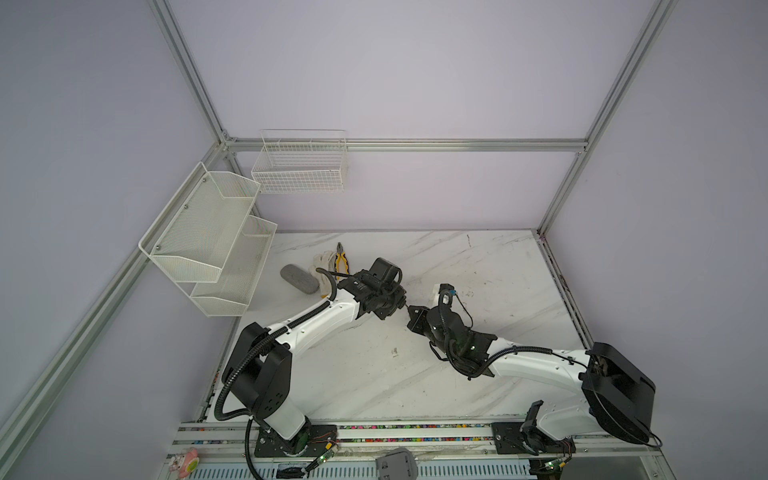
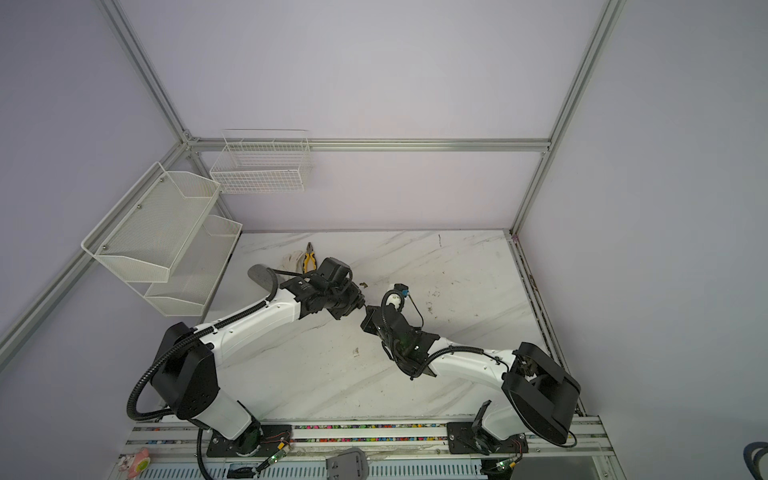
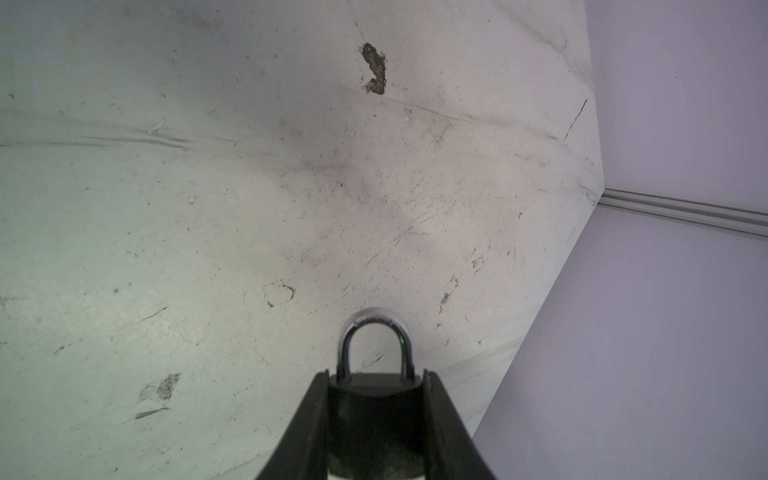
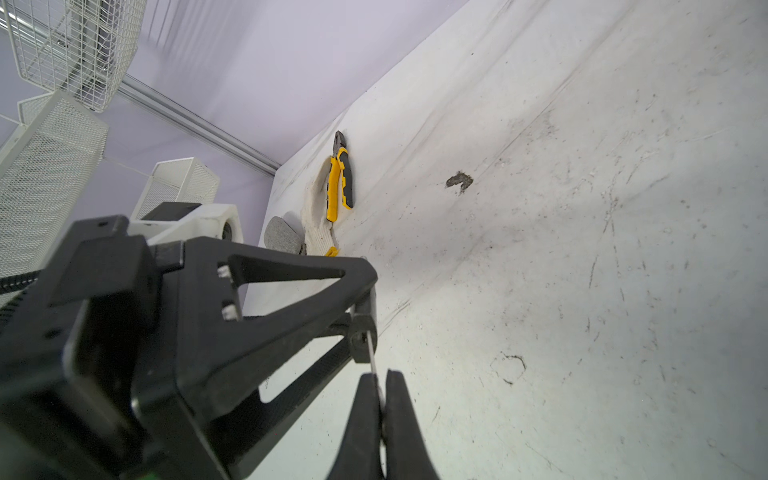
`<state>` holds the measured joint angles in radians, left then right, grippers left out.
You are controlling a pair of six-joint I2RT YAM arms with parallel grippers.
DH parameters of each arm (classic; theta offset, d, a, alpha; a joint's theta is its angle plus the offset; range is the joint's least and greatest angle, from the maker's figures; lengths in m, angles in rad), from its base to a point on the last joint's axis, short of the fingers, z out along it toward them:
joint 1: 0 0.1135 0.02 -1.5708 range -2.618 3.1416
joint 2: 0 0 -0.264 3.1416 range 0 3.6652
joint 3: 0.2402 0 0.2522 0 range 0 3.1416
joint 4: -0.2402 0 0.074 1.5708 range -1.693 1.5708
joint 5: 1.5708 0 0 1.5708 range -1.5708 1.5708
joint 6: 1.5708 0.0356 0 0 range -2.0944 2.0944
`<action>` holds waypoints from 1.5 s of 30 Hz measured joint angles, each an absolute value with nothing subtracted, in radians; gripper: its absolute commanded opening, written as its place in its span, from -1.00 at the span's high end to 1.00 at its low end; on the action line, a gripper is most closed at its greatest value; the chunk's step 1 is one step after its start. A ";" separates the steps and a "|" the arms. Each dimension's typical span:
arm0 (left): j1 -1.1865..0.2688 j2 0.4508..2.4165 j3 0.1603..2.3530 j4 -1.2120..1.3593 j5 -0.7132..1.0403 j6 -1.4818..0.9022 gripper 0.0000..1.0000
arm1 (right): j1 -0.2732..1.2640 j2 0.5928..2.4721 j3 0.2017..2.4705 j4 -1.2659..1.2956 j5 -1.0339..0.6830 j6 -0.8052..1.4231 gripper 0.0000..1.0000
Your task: Unlock with the key
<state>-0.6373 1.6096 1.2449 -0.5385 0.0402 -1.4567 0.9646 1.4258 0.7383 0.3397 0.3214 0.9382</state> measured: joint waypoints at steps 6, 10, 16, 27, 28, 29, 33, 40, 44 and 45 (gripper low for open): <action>-0.637 1.610 1.245 -0.530 0.036 -1.459 1.00 | 0.965 1.435 0.741 0.340 0.321 0.938 1.00; -0.637 1.610 1.245 -0.523 0.031 -1.460 1.00 | 0.965 1.445 0.744 0.340 0.320 0.938 1.00; -0.638 1.612 1.245 -0.519 0.026 -1.464 1.00 | 0.965 1.452 0.749 0.343 0.323 0.939 1.00; -0.649 1.644 1.245 -0.480 0.041 -1.483 1.00 | 0.936 1.454 0.756 0.326 0.310 0.949 1.00; -0.649 1.644 1.245 -0.479 0.041 -1.483 1.00 | 0.935 1.454 0.756 0.325 0.309 0.952 1.00; -0.649 1.645 1.245 -0.479 0.041 -1.483 1.00 | 0.934 1.455 0.756 0.325 0.307 0.955 1.00; -0.651 1.651 1.245 -0.479 0.041 -1.486 1.00 | 0.929 1.467 0.756 0.331 0.302 0.961 1.00; -0.663 1.676 1.246 -0.468 0.032 -1.512 1.00 | 0.929 1.494 0.756 0.336 0.330 0.986 1.00; -0.673 1.677 1.247 -0.460 0.008 -1.530 1.00 | 0.933 1.505 0.756 0.363 0.357 1.013 1.00; -0.675 1.680 1.248 -0.458 -0.002 -1.532 1.00 | 0.936 1.513 0.756 0.376 0.367 1.019 1.00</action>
<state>-0.6750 1.6798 1.2484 -0.4583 -0.0025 -1.5318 0.9360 1.5131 0.7555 0.3759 0.3668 1.0191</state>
